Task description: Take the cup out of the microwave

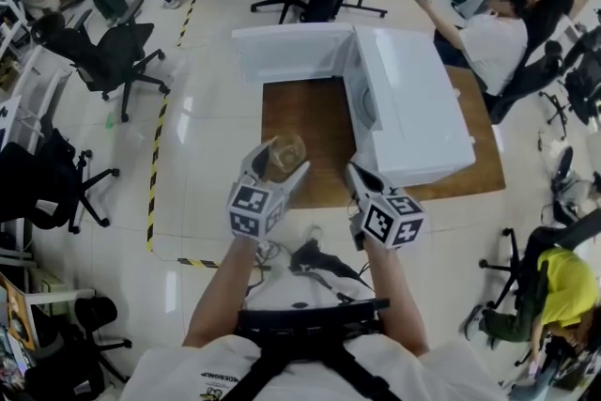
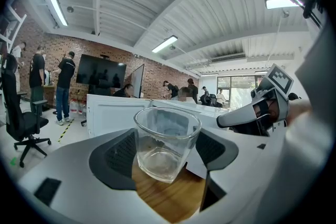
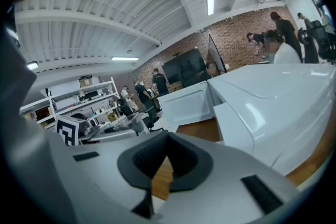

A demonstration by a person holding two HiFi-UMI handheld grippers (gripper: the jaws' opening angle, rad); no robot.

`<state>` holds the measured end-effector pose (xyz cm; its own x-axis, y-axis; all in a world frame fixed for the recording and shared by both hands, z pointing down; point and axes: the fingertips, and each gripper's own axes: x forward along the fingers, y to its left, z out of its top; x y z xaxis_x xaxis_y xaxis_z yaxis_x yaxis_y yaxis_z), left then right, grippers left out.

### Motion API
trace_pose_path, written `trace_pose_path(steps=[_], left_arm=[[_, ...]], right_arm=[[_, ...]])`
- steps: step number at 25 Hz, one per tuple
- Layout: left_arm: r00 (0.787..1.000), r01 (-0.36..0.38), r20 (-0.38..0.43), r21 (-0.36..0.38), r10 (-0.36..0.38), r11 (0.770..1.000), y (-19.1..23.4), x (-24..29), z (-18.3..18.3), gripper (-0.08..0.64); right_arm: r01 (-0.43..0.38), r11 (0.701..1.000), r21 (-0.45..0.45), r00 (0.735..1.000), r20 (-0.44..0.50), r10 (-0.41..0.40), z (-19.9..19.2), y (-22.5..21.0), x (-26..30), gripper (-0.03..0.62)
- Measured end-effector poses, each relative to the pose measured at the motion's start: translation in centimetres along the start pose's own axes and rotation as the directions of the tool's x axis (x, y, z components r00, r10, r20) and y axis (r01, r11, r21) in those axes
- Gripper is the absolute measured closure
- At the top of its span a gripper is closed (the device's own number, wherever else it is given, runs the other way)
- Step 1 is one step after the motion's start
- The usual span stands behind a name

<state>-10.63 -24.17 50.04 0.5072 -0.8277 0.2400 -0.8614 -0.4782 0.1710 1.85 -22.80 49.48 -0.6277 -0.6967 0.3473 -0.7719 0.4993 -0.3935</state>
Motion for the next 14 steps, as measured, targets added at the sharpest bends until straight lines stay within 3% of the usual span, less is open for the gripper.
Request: trace_pose_path(steps=[14], left_arm=[[1.000,0.004,0.008,-0.008,-0.004,1.000,-0.42,0.72,0.50,0.207]], right_arm=[[-0.009,1.000,-0.005,1.000,-0.004,0.009,0.46,-0.09,-0.23,0.588]])
